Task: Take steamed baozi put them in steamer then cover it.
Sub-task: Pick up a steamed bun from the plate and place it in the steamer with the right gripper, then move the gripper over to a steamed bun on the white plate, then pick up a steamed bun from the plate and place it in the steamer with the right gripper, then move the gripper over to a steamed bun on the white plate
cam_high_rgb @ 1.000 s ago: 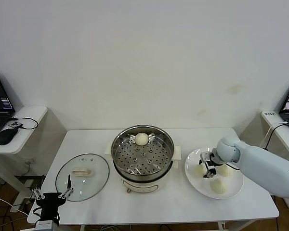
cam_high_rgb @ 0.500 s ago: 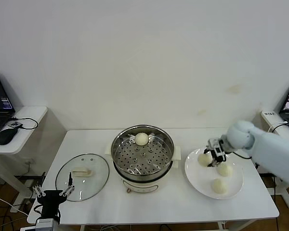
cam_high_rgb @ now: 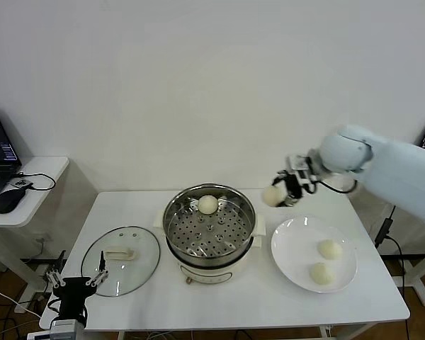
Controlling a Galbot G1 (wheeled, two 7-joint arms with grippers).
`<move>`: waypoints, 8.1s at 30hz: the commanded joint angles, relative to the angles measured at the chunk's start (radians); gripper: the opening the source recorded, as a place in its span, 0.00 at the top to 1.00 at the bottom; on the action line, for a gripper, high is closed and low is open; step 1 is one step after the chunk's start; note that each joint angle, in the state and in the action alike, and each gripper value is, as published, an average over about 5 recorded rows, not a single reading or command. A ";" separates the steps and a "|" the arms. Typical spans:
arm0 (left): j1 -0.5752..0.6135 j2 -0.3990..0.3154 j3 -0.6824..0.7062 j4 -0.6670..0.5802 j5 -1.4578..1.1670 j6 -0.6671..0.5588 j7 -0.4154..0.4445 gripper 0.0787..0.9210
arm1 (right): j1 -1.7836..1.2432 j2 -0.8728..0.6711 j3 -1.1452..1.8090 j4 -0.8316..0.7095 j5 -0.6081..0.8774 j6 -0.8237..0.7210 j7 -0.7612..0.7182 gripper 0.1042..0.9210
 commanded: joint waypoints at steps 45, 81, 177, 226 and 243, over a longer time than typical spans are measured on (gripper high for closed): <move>-0.008 -0.010 -0.034 0.010 -0.005 -0.006 -0.006 0.12 | 0.176 0.142 -0.119 -0.039 -0.026 -0.002 -0.185 0.12; 0.042 -0.028 -0.011 -0.020 0.030 -0.005 -0.006 0.12 | -0.895 -0.462 0.535 0.083 -0.580 0.218 -0.139 0.12; 0.026 -0.040 -0.066 0.017 -0.011 -0.015 -0.027 0.12 | -0.140 0.349 -0.091 -0.092 -0.450 0.597 -0.147 0.35; -0.002 0.016 -0.040 0.040 0.018 -0.027 -0.025 0.12 | -0.672 -0.431 0.442 -0.080 -0.563 0.262 -0.171 0.12; 0.017 0.014 -0.066 0.032 0.022 -0.027 -0.025 0.12 | -0.868 -0.232 0.634 -0.330 -0.675 0.328 -0.098 0.12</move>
